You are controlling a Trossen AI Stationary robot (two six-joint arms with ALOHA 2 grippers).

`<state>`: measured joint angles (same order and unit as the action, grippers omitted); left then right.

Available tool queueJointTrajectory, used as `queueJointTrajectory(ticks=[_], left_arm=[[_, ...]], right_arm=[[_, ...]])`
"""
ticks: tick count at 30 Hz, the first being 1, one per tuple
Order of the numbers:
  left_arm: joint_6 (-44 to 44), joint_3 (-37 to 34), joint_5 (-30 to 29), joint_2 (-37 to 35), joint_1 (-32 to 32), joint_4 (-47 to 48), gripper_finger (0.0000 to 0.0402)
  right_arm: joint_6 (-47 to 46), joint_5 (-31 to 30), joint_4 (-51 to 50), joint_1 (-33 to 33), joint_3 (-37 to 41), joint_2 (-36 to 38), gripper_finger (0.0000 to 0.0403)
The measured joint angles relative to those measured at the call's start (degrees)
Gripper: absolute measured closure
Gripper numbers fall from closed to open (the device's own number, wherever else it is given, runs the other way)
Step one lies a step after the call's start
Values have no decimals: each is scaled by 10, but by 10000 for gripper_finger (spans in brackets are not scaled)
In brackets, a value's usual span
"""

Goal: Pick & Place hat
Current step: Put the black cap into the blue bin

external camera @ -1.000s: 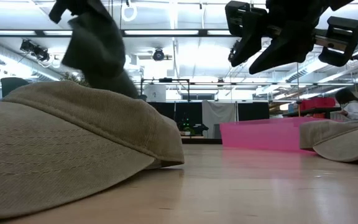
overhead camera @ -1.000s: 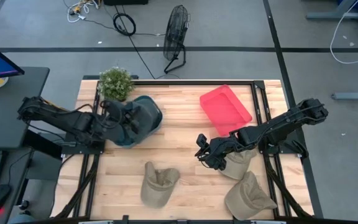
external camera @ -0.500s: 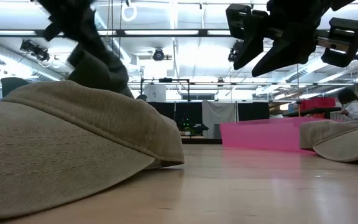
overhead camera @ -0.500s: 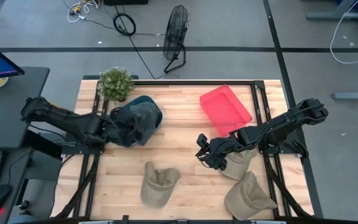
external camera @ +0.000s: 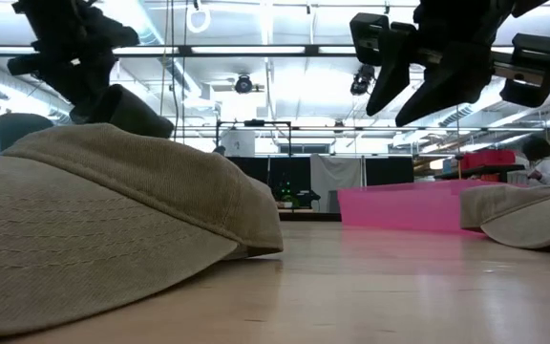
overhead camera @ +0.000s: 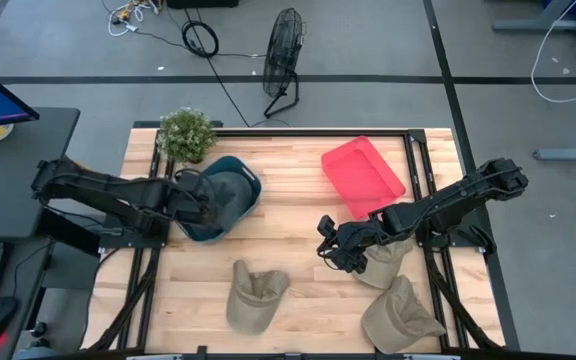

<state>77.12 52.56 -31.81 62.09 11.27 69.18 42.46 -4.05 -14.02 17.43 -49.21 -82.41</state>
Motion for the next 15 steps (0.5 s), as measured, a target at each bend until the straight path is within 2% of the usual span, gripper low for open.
queueJointTrajectory(ticks=[4, 8, 15], left_arm=[[20, 0, 11, -8, -18, 88, 271], [-18, 0, 84, -7, -27, 108, 271], [-28, 58, 59, -7, -25, 109, 271]], right_arm=[[5, 0, -1, 0, 0, 0, 266], [11, 0, -1, 0, 0, 0, 266], [16, 0, 5, 0, 0, 0, 266]])
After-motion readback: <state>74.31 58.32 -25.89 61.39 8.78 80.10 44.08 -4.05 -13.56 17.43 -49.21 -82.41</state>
